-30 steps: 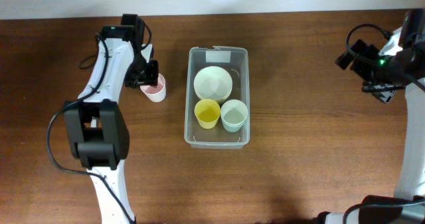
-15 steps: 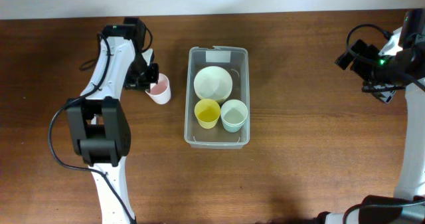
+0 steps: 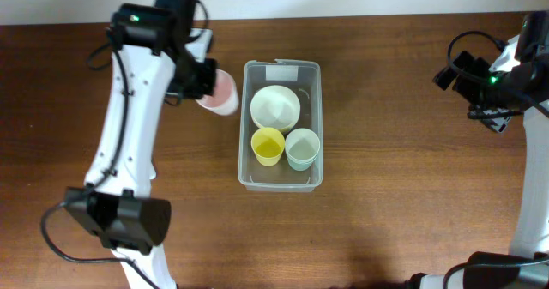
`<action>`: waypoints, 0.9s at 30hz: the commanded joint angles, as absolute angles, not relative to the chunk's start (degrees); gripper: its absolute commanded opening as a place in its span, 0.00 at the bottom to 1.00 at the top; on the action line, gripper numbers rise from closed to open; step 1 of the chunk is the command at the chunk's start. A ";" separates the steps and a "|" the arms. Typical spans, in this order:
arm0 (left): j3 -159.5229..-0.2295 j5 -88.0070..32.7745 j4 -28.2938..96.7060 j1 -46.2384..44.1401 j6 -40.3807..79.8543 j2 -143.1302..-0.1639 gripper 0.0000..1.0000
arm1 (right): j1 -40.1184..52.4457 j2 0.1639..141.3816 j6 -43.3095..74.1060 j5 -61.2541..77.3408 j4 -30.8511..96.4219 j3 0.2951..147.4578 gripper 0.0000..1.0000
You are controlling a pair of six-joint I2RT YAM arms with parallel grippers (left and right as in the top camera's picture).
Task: Pack container
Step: 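Drop the pink cup into the yellow cup in the container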
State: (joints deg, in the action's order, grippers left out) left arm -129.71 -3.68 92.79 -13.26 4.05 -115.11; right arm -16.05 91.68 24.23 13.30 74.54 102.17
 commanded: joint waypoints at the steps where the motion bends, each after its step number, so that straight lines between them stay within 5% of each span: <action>1: -129.32 -4.97 94.06 -17.65 2.74 -115.39 0.01 | -16.14 91.35 24.43 12.80 74.37 102.76 0.99; 19: -107.92 -1.96 77.95 -25.67 2.76 -115.55 0.02 | -16.16 91.35 24.43 12.80 74.39 102.76 0.99; 23: -107.46 -1.69 78.04 -25.54 2.74 -115.48 0.26 | -16.16 91.35 24.43 12.80 74.37 102.76 0.99; 27: -110.43 0.58 80.84 -24.40 2.74 -115.13 0.66 | -16.16 91.35 24.43 12.80 74.37 102.76 0.99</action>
State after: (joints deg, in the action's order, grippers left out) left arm -107.87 -1.52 79.18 -25.67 3.03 -115.09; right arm -16.05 91.68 24.23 13.30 74.56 102.17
